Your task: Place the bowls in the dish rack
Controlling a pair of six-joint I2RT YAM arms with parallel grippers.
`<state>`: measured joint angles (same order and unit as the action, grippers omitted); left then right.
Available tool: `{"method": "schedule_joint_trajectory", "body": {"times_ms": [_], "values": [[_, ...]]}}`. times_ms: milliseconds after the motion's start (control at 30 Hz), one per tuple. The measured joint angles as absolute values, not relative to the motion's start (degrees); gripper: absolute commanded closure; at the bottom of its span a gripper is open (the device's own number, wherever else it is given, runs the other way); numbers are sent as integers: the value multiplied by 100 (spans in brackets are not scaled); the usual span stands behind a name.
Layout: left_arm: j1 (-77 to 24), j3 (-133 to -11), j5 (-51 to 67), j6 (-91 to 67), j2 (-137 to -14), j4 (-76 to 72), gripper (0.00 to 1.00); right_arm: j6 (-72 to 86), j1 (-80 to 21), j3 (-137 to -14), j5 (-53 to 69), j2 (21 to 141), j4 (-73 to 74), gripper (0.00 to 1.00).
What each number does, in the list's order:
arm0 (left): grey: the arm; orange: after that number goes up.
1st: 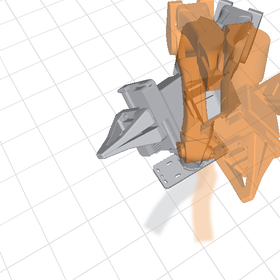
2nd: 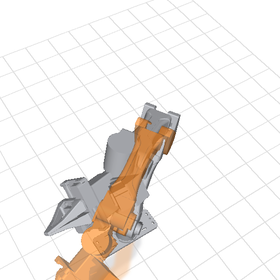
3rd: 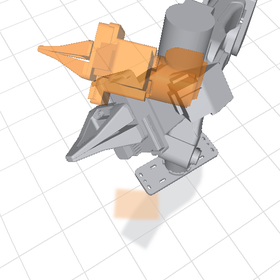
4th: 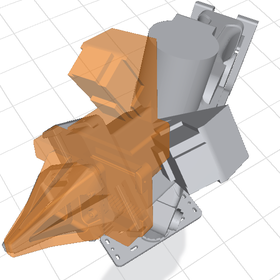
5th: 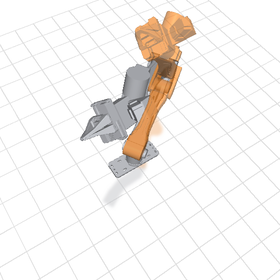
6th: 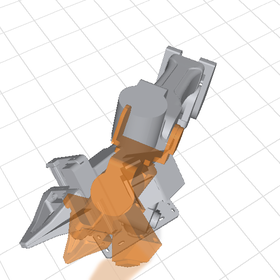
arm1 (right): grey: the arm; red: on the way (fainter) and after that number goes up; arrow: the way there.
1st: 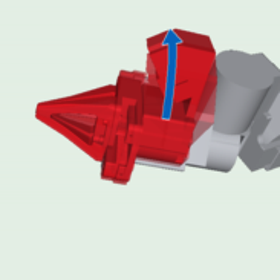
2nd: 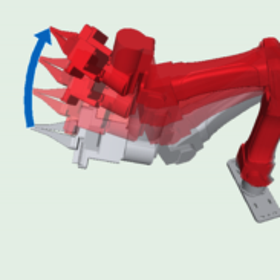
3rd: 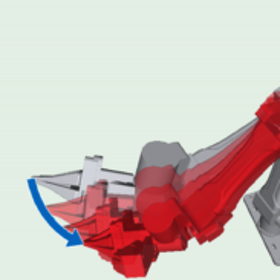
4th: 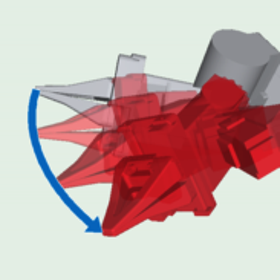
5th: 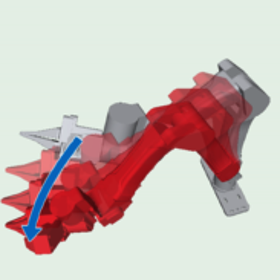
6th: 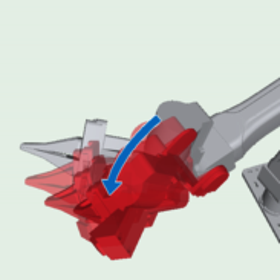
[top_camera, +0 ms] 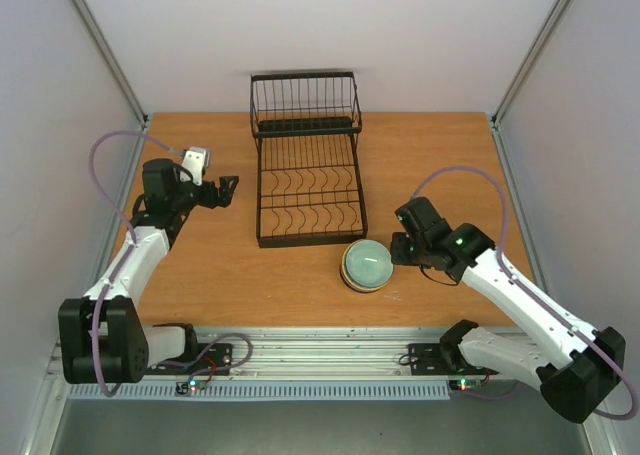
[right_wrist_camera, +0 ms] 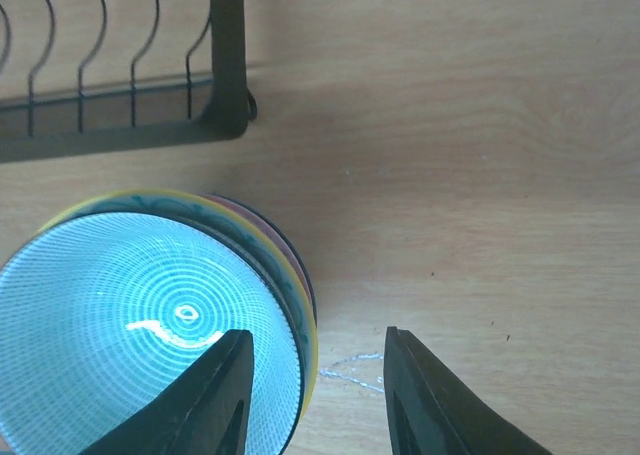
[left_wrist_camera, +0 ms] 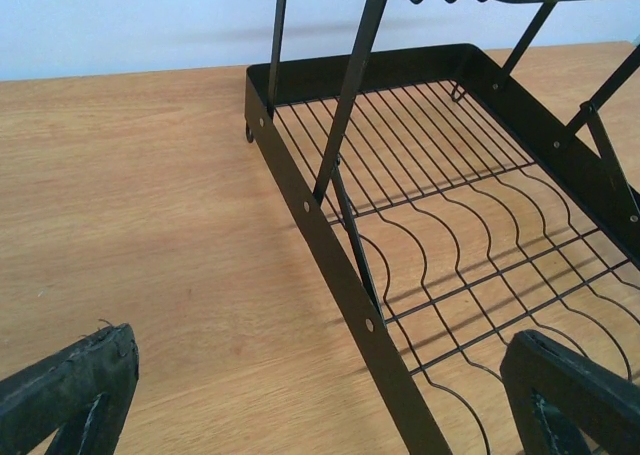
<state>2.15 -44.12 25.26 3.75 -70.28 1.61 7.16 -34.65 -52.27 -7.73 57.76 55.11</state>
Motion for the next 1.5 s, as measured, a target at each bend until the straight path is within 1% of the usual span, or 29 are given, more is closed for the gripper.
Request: {"method": "schedule_joint_trajectory", "body": {"times_ms": [233, 433, 600, 800, 900, 933, 1267, 1500], "values": [[217, -4412, 2528, 375, -7052, 161, 1, 716, -3474, -4945, -532, 6038, 5280, 65], [217, -4412, 2528, 375, -7061, 161, 1, 718, -3474, -4825, -342, 6160, 5033, 70], [215, -4412, 2528, 395, -7091, 163, 1, 733, -3474, -4698, -263, 6270, 4923, 77], [215, -4412, 2528, 414, -7098, 161, 1, 753, -3474, -4639, -207, 6298, 4886, 89], [215, -4412, 2526, 438, -7100, 161, 1, 742, -3474, -4639, -172, 6298, 4888, 98], [217, -4412, 2526, 440, -7100, 161, 1, 753, -3474, -4639, -139, 6298, 4917, 98], [215, -4412, 2523, 458, -7100, 161, 1, 775, -3511, -4683, -43, 6082, 5061, 99], [217, -4412, 2521, 458, -7100, 161, 1, 768, -3706, -5116, -318, 5885, 5655, 99]]}}
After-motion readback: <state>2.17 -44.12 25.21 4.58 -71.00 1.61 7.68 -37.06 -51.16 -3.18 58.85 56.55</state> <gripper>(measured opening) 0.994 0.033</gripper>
